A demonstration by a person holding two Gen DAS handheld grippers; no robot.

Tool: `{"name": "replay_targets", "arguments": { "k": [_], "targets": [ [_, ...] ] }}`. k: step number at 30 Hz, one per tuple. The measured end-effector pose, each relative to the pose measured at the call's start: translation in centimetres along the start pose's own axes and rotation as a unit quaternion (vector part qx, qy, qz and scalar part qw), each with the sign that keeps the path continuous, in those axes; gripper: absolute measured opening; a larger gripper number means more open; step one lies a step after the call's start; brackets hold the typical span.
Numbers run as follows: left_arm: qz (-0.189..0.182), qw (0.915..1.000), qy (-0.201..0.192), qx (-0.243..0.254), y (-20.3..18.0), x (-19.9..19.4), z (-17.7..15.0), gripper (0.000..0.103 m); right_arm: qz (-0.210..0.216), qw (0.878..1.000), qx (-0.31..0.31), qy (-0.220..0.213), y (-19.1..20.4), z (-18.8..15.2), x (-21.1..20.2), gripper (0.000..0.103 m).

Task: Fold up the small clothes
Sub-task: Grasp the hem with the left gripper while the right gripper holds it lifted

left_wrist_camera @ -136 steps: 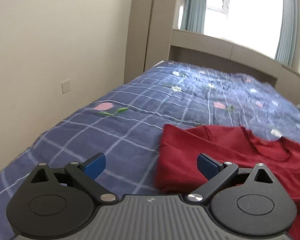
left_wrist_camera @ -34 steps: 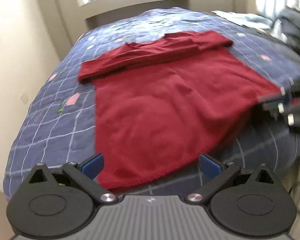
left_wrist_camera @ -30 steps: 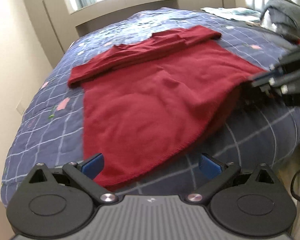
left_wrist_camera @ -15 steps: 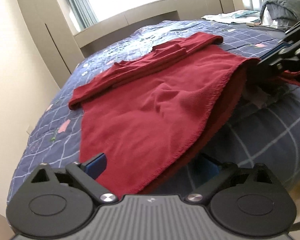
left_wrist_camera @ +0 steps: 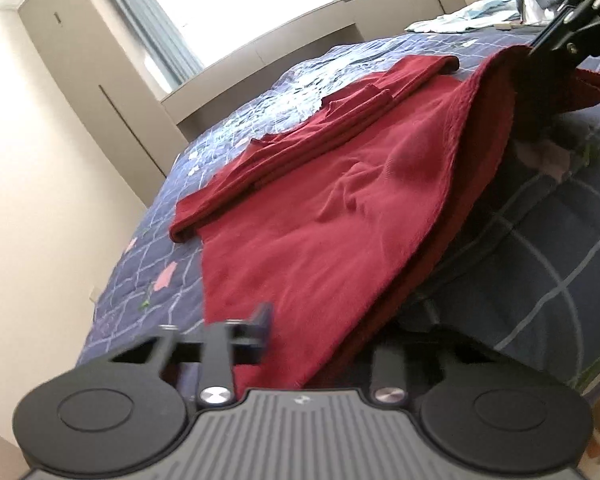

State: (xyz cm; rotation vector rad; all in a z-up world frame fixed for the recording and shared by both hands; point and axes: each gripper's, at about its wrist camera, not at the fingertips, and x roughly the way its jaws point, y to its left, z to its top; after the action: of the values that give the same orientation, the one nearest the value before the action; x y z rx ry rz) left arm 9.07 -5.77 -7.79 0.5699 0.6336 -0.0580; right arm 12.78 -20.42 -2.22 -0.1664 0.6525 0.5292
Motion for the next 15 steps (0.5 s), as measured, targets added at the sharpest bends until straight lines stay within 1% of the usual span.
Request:
{"name": "replay_targets", "arguments": {
  "k": [1,2,4,6,9,10,13,15],
  "targets": [
    [0.001,1.0000,0.003,0.007,0.3,0.1,0.0,0.006,-0.004,1.000,-0.007,0.001,0.1,-0.1,0.0,0.012],
    [-0.002,0.9999,0.001,0.013,0.6,0.1,0.1,0.005,-0.009,1.000,-0.015,0.003,0.3,-0.2,0.1,0.012],
    [-0.008,0.9996,-0.011,0.027,1.2,-0.2,0.4,0.003,-0.018,0.999,-0.033,0.008,0.7,-0.6,0.3,0.013],
    [-0.003,0.9981,-0.029,0.055,1.7,-0.7,0.7,0.003,-0.031,0.998,-0.056,0.016,1.4,-1.3,0.7,0.013],
    [-0.006,0.9940,-0.044,0.100,1.9,-1.2,1.0,0.002,-0.041,0.995,-0.089,0.029,2.4,-2.5,1.4,0.012],
    [-0.011,0.9927,-0.046,0.111,2.0,-1.5,1.0,0.002,-0.044,0.993,-0.101,0.033,2.7,-2.8,1.5,0.010],
    [-0.026,0.9875,-0.055,0.145,1.9,-2.6,0.5,0.001,-0.050,0.988,-0.139,0.039,4.0,-3.4,1.2,0.007],
    [-0.032,0.9839,-0.061,0.165,1.7,-3.5,0.0,0.001,-0.055,0.986,-0.154,0.042,4.3,-3.6,0.7,0.007]
  ]
}}
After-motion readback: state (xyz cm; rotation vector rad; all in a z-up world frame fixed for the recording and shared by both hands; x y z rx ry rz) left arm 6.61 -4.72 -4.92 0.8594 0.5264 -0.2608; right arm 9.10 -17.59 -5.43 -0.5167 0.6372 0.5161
